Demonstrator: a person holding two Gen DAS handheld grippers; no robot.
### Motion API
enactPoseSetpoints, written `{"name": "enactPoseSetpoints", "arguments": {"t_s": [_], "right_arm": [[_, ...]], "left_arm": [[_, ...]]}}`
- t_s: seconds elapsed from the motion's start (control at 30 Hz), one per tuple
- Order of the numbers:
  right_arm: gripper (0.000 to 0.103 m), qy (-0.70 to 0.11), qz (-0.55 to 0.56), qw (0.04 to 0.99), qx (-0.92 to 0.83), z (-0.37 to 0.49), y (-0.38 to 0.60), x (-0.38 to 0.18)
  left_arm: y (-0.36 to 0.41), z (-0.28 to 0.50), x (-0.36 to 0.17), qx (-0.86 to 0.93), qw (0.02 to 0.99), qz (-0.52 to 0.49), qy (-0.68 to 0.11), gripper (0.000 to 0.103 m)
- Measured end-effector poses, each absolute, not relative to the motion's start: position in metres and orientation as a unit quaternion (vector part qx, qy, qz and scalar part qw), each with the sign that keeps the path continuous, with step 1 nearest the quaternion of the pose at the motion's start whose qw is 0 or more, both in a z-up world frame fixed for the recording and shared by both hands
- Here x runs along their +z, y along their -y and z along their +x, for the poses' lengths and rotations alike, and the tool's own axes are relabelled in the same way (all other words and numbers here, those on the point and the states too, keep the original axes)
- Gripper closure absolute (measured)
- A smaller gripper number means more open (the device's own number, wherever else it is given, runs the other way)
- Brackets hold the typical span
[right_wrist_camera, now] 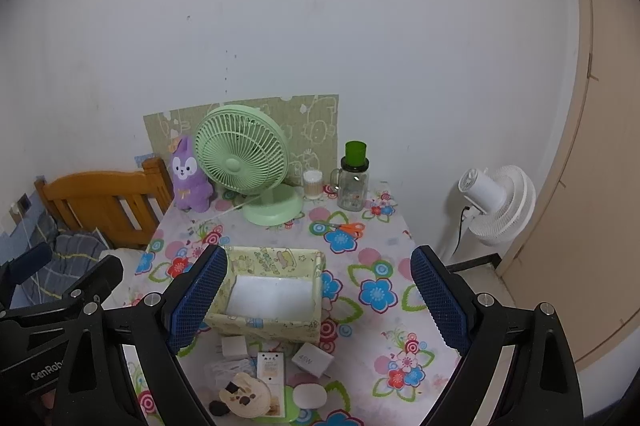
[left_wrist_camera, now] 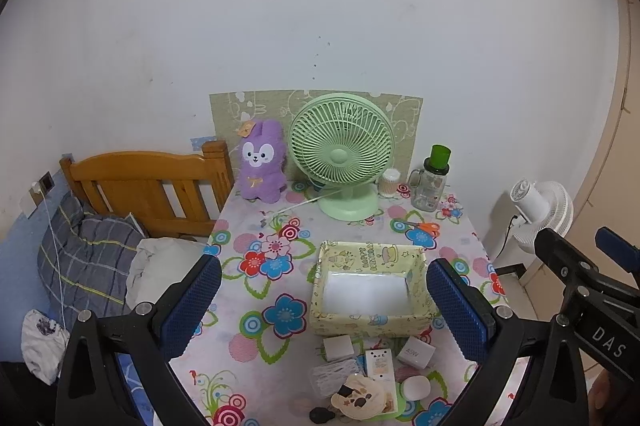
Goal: Organize rigid objects
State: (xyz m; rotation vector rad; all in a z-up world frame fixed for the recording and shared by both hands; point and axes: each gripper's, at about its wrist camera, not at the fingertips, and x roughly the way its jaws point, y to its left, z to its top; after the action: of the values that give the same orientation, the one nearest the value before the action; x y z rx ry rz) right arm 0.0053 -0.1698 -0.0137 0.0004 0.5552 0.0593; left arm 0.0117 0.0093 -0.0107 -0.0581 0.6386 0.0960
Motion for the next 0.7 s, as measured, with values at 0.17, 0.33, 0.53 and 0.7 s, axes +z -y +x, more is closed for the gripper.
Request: {"name": "enactPoseSetpoints", "arguments": {"t_s": [0.17, 0.33, 0.53, 0.7], "right_arm": [[0.008, -0.275, 0.004, 0.961, 0.027, 0.0039, 0.1707, -0.0148], [0.008, -0.274, 0.004, 0.961, 0.028, 0.0046, 0.1706, -0.0146], [0.008, -0.270, 0.006, 0.962, 0.028, 0.0028, 0.1709, -0.0125], [0.008, -0.267, 0.009, 0.963, 0.023, 0.0010, 0.1716, -0.0112]], "left_arm": [[-0.0116, 0.0135, -0.0107, 0.048, 0.947, -0.030, -0.316, 0.000], [-0.0135, 0.0134, -0.0095, 0.050, 0.947, -0.032, -0.314, 0.000], [-0.0141, 0.0137, -0.0096, 0.049, 0.947, -0.033, -0.316, 0.000], [-0.0133, 0.0140, -0.0085, 0.048, 0.948, -0.030, -0.314, 0.000]]}}
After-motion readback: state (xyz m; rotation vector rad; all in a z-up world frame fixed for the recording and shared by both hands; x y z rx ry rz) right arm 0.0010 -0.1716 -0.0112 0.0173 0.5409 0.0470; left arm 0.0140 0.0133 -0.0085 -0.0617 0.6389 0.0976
